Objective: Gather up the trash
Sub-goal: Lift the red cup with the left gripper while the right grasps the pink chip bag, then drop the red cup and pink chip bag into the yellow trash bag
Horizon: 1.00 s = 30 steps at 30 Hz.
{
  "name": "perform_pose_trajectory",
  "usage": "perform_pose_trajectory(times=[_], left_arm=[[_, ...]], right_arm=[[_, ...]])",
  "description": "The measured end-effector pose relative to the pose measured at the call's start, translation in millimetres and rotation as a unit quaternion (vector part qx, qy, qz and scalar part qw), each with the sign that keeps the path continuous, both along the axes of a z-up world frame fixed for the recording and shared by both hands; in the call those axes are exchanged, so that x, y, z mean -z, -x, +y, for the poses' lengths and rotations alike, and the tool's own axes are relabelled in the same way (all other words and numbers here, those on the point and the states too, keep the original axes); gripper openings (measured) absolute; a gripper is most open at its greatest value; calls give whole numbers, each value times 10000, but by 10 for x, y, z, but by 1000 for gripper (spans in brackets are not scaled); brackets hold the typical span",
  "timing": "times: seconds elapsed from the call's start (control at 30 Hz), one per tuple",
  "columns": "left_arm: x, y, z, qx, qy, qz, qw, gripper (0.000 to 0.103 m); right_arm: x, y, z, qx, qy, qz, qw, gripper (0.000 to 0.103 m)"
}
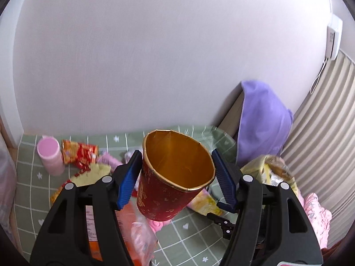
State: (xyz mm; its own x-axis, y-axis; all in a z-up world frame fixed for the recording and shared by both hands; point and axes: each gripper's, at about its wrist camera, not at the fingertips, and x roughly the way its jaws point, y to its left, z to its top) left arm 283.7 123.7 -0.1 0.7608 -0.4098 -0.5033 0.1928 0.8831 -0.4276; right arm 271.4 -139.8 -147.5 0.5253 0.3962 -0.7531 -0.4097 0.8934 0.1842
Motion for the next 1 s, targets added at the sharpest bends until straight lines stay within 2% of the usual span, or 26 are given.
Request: perform_pose_trajectory(times=[0.13, 0.23, 0.33, 0.57, 0.77, 1.0], left_arm=[[-53, -14, 100, -161, -58, 20, 9999, 63], [69, -70, 128, -249, -107, 281, 9992, 63], [223, -109, 119, -201, -71, 536, 9983, 63], [387, -149, 97, -151, -59, 751, 9970, 63], [361, -111, 74, -117, -41, 707, 9974, 63], [73, -26, -284, 297, -233, 292, 9989, 63]], right_arm=[[-7, -95, -34, 32, -188, 125, 9997, 45], [71, -159, -40, 109, -247, 323, 9991, 46], [111, -151, 2, 114, -157, 348, 9992, 46], [112, -40, 161, -30, 246, 286, 9993, 43], [-315, 146, 150, 22, 149, -150, 9998, 42], [-1004, 359, -179, 248, 122, -840, 9961, 42]])
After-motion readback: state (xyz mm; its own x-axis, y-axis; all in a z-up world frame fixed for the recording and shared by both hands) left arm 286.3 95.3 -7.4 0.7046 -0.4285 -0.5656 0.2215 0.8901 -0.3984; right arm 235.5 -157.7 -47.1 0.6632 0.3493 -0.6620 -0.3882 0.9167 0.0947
